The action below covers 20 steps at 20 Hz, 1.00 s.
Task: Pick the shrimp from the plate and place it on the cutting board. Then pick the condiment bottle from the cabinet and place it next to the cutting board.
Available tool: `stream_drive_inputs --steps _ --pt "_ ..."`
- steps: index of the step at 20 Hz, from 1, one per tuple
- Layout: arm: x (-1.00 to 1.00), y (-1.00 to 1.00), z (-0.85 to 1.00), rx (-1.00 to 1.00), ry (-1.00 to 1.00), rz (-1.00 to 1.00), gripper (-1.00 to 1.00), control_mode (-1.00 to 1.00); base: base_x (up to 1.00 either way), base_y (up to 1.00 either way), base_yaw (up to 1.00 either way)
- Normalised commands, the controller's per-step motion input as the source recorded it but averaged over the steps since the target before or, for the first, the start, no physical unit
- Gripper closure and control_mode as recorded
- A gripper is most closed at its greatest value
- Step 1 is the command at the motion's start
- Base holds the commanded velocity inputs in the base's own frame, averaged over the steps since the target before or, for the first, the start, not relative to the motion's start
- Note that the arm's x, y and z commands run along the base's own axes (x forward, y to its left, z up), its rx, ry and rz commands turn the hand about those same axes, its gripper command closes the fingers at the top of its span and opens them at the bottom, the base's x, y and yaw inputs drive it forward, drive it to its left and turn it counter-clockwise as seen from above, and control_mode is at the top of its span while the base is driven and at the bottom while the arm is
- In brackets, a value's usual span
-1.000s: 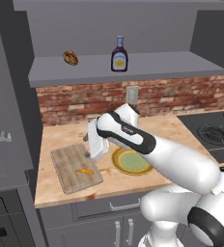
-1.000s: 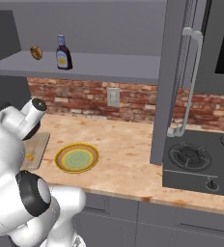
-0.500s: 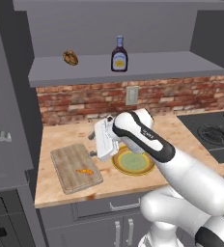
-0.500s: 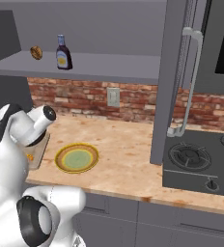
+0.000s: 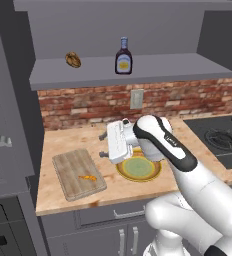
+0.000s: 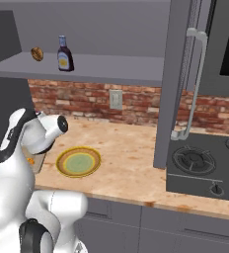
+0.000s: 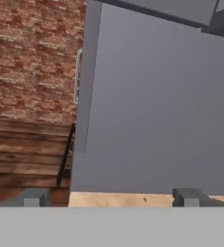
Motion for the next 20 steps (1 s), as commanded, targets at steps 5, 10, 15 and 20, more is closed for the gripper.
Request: stream_drive_inputs --steps 5,10,15,20 --pt "0.0 -0.18 0.27 0.14 0.0 0.0 -1.0 -1.0 0.0 0.0 0.0" --pt "-0.06 -0.1 0.25 0.04 0.0 0.0 -1.0 -1.0 0.0 0.0 0.0" --pt "-0.06 -0.04 0.24 0.0 0.0 0.0 -1.0 -1.0 0.0 0.0 0.0" --pt "0.0 -0.05 0.35 0.03 0.0 0.0 -1.0 -1.0 0.0 0.0 0.0"
